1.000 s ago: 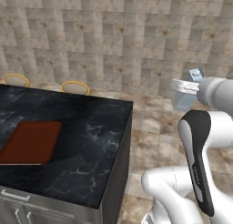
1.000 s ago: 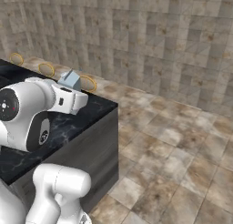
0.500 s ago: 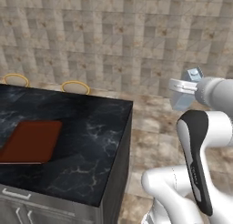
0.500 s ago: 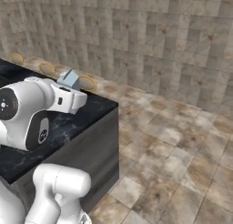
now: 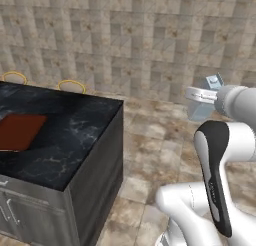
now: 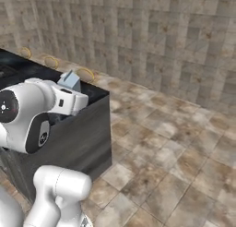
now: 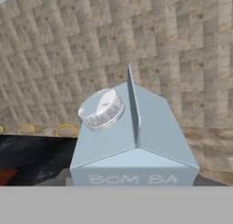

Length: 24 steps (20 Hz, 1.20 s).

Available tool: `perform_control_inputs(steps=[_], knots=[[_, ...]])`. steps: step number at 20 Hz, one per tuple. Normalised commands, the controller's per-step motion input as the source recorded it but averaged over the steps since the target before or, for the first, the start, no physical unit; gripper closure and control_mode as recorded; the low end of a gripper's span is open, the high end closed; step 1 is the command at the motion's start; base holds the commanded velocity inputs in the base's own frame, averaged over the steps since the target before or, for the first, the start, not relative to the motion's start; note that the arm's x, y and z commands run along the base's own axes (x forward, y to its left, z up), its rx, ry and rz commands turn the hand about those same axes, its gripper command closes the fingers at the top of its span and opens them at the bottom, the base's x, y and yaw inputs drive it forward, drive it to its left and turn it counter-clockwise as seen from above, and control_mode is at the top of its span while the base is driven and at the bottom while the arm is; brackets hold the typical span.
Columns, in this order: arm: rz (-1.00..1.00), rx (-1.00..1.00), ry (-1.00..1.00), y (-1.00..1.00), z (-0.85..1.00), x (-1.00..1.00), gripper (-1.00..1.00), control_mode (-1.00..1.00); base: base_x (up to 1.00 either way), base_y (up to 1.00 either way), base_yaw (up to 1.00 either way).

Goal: Take out the milk from the fridge and place it on the tray on the counter. Then take the sugar cube near the tray and place it in the tray.

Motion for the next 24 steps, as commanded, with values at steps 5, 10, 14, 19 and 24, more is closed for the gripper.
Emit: perform_control_inputs(steps=[5, 10, 14, 19, 24], knots=[[0.0, 0.0, 0.0, 0.0, 0.0, 0.0, 1.0, 1.0, -0.43, 1.0, 0.01], [0.0, 0.0, 0.0, 0.0, 0.0, 0.0, 1.0, 1.0, 0.09, 1.0, 0.0], [0.0, 0.0, 0.0, 0.0, 0.0, 0.0, 1.0, 1.0, 0.42, 1.0, -0.01], [0.0, 0.0, 0.0, 0.0, 0.0, 0.0, 1.0, 1.0, 0.56, 1.0, -0.1], [0.0, 0.0, 0.0, 0.0, 0.0, 0.0, 1.0, 1.0, 0.63, 1.0, -0.28]])
